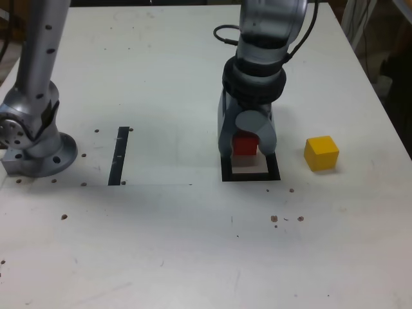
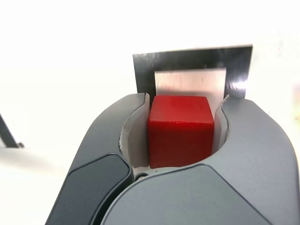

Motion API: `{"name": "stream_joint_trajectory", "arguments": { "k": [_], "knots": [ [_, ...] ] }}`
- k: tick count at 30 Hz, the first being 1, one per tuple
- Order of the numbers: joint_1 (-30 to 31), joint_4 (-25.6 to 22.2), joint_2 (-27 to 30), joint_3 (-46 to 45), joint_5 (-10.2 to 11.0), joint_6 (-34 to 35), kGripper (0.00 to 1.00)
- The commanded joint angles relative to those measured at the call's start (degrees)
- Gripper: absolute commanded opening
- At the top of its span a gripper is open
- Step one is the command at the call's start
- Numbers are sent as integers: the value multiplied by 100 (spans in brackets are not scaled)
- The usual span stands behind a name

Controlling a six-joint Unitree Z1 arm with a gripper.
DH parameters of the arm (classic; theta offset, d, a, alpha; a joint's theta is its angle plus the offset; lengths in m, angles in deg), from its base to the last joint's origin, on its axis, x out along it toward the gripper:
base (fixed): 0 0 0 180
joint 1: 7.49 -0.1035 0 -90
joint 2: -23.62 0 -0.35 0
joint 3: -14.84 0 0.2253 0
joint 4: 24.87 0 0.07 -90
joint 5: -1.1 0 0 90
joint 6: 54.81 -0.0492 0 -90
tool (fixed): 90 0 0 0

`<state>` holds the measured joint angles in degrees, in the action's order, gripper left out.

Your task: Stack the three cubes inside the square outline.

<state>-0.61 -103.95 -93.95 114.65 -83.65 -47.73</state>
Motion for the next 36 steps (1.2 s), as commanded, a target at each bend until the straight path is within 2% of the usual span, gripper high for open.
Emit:
{"name": "stream_joint_trajectory", "arguments": {
  "k": [1,7,11,13,18,21,25,28,33,36],
  "knots": [
    [6,118,-71,-50,-52,-16,19],
    [6,337,-164,-121,-95,-28,22],
    [6,423,-222,-142,-82,-36,30],
    [6,435,-238,-147,-75,-45,39],
    [6,421,-265,-145,-90,-111,77],
    [6,358,-269,-121,-109,-144,94],
    [12,130,-201,-6,-97,-146,99],
    [59,-272,-110,256,-23,-137,99],
    [277,-1327,-38,1196,279,-51,99],
    [433,-1650,-83,1839,457,-24,99]
  ]
}}
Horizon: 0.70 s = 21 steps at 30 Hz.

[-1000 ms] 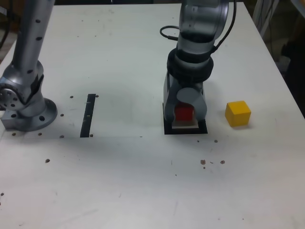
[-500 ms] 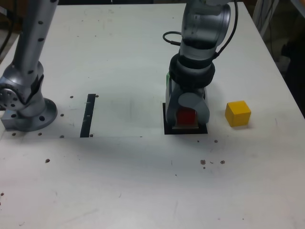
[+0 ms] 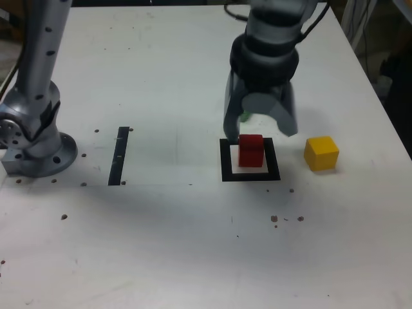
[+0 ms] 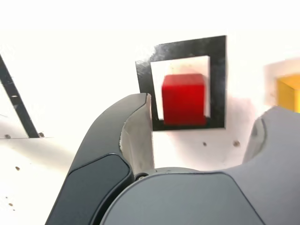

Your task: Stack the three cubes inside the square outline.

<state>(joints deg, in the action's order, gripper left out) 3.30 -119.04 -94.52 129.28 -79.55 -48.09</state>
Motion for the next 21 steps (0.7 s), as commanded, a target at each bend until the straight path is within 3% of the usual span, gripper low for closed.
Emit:
{"name": "stream_joint_trajectory", "arguments": {
  "k": [1,12,21],
  "knots": [
    [78,-181,-60,557,80,12,99],
    [67,-554,-1046,2263,94,-160,99],
    [-179,-576,-1512,2254,-10,-223,98]
  ]
}}
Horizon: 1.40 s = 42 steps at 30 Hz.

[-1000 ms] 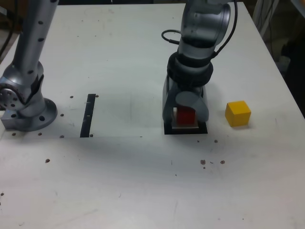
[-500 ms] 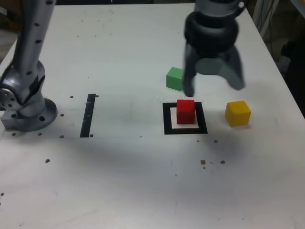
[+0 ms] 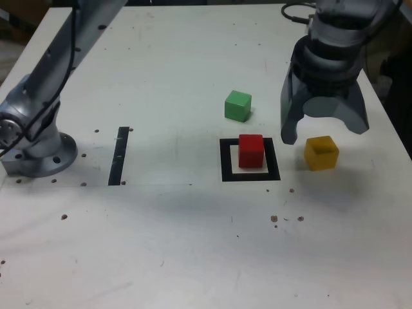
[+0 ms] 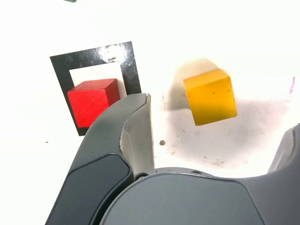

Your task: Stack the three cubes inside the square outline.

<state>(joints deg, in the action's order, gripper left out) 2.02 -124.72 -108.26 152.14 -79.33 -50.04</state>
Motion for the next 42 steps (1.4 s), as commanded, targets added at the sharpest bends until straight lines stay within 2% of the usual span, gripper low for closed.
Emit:
{"name": "stream_joint_trajectory", "arguments": {
  "k": [1,7,15,28,35,42],
  "knots": [
    [-71,0,-196,-34,-53,-45,97],
    [-108,101,-519,144,-124,-126,90],
    [-134,185,-698,283,-88,-158,82],
    [-152,346,-801,361,-101,-160,47],
    [-152,468,-907,362,-206,-160,43],
    [-152,421,-872,415,-239,-184,30]
  ]
}}
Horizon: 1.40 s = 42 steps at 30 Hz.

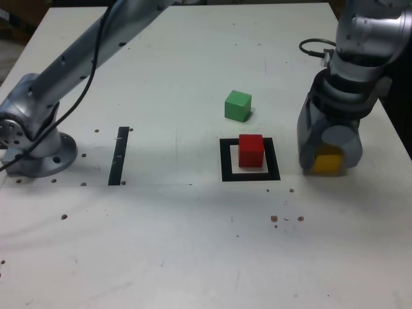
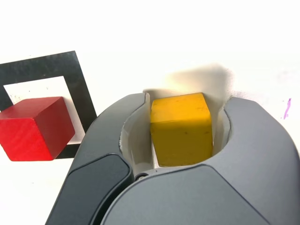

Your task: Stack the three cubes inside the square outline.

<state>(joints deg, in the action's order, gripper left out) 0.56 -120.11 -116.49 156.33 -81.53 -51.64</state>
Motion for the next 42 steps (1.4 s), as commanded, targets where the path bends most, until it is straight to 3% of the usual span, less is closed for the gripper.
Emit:
{"name": "stream_joint_trajectory", "arguments": {
  "k": [1,6,12,19,25,32,42],
  "knots": [
    [-5,-74,-30,25,-30,-42,29],
    [-4,-373,255,145,7,-121,28],
    [3,-873,1078,-82,195,-192,26],
    [3,-927,1832,-849,-50,-337,26],
    [-5,-646,2063,-1603,-203,-313,26],
    [-66,75,2352,-2563,-228,-105,26],
    [-369,723,2455,-3359,-346,-85,26]
  ]
}}
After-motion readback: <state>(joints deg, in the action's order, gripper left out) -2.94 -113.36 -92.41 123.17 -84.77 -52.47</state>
